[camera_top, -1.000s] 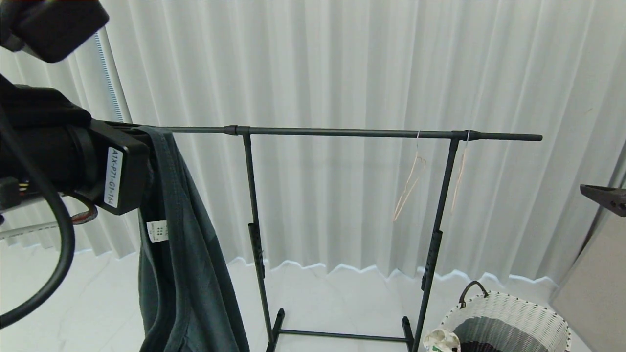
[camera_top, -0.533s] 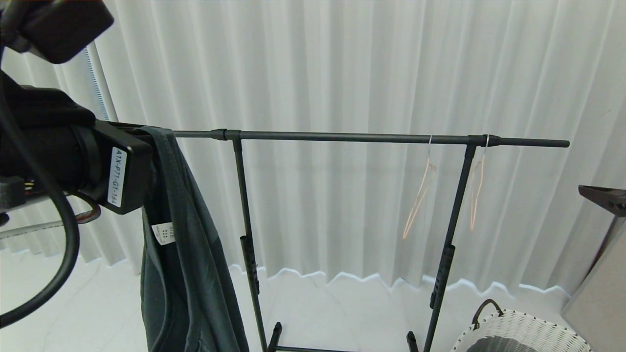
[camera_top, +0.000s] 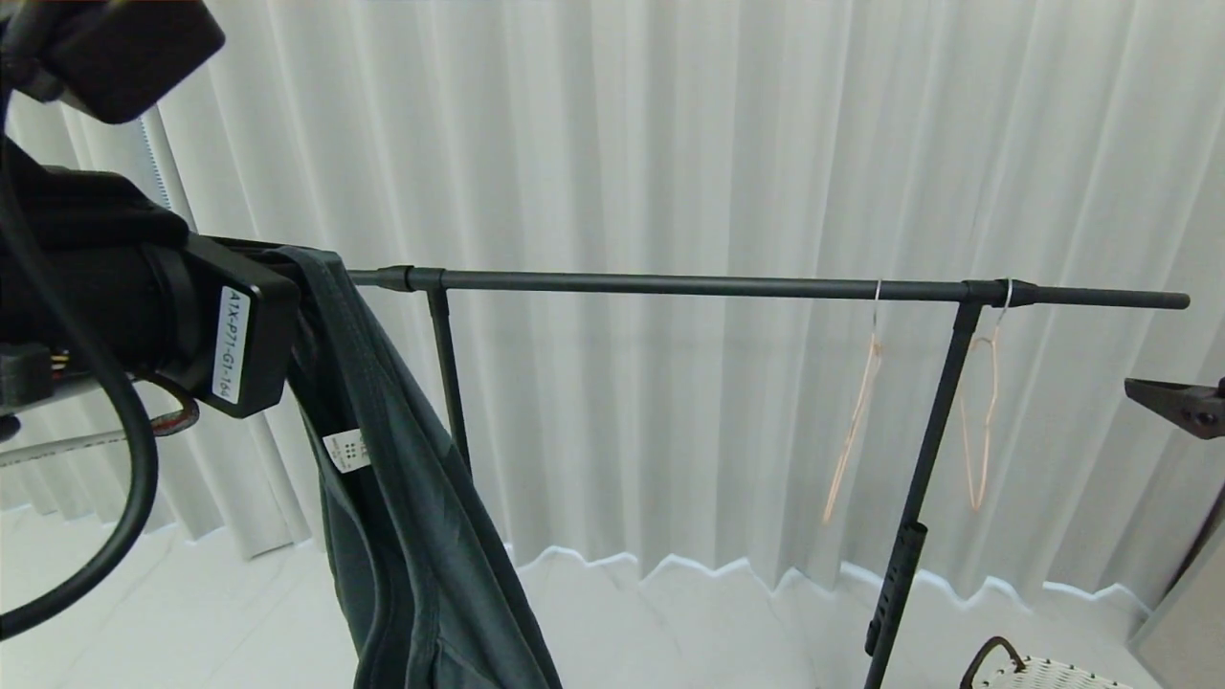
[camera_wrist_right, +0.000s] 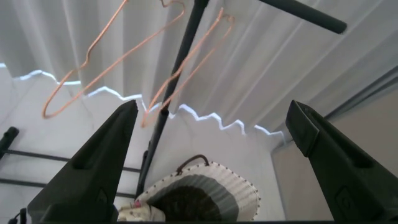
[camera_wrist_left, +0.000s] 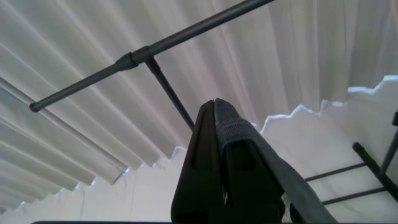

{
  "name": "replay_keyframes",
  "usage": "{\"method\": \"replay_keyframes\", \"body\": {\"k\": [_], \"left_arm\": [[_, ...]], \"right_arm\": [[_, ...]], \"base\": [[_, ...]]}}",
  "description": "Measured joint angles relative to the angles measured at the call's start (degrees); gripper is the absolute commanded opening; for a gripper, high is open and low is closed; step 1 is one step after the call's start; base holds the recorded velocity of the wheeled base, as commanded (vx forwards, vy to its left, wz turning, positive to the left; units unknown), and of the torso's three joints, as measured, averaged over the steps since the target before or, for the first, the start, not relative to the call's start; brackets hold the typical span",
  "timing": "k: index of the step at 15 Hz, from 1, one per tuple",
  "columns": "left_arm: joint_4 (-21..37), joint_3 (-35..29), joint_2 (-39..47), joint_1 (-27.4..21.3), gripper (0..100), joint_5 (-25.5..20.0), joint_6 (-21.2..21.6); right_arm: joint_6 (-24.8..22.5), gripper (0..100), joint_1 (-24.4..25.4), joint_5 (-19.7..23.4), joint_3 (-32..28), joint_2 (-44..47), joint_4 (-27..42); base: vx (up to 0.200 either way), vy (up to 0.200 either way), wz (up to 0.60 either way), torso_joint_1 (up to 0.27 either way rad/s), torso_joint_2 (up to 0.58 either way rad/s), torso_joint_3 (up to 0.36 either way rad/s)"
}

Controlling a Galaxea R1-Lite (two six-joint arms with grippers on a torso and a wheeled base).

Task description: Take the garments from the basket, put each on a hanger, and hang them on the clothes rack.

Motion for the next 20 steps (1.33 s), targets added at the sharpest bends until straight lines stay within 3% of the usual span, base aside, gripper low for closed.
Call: {"method": "replay_keyframes", "body": {"k": [4, 9, 13, 16, 20], "left_arm": [[-0.13, 0.11, 0.06, -0.05, 0, -0.09, -0.13], [-1.65, 0.37, 0.67, 0.09, 0, -0.09, -0.29], [-1.96, 0.26, 1.94, 0.44, 0, -0.11, -0.85], [-3.23, 0.3, 3.06, 1.38, 0, -0.09, -1.15], [-3.58, 0.44, 3.95, 2.07, 0, -0.09, -1.15]], "right_arm": [[0.96, 100, -1.12, 0.02, 1.9, -0.2, 0.02], [8.06, 100, -1.93, -0.02, 2.78, 3.39, -0.88], [14.49, 100, -1.32, -1.76, 2.06, 13.89, -8.91], [19.87, 100, -0.99, -7.12, -2.46, 25.25, -11.57], [25.78, 100, -0.46, -10.97, -10.84, 37.77, -11.13]], "base": [[0.0, 0.0, 0.0, 0.0, 0.0, 0.0], [0.0, 0.0, 0.0, 0.0, 0.0, 0.0], [0.0, 0.0, 0.0, 0.0, 0.0, 0.0], [0.0, 0.0, 0.0, 0.0, 0.0, 0.0], [0.0, 0.0, 0.0, 0.0, 0.0, 0.0]]}}
